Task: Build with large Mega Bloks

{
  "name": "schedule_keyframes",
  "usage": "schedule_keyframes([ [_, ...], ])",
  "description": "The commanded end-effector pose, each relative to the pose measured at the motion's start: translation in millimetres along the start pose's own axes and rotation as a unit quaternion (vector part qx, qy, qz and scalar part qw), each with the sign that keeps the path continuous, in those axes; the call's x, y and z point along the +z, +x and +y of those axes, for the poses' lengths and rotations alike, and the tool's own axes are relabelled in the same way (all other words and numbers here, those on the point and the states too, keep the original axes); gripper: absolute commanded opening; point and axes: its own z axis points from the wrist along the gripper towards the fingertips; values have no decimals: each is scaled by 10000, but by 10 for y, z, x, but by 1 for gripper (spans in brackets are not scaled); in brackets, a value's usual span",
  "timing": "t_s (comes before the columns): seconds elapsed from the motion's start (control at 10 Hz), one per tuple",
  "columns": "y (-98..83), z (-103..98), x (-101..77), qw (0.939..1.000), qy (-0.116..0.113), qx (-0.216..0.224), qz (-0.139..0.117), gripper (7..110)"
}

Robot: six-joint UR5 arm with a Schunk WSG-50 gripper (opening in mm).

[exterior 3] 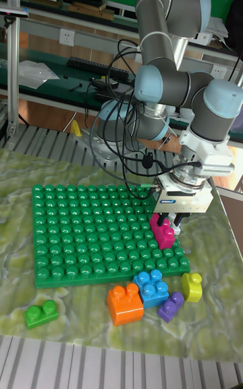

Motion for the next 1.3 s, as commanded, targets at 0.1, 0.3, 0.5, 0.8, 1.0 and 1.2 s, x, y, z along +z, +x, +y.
schedule_keyframes([
  [0.1, 31, 9, 27, 9999, -26, 138, 90, 22],
  [0.3, 35, 17, 43, 9998, -7, 154, 110, 22],
  [0.5, 38, 7, 47, 9998, 11, 139, 130, 22],
  [0.8, 6, -3, 54, 9997, 55, 163, 148, 22],
  [1.0, -9, -17, 36, 9996, 110, 195, 184, 22],
  [1.2, -13, -24, 39, 9995, 123, 203, 195, 22],
])
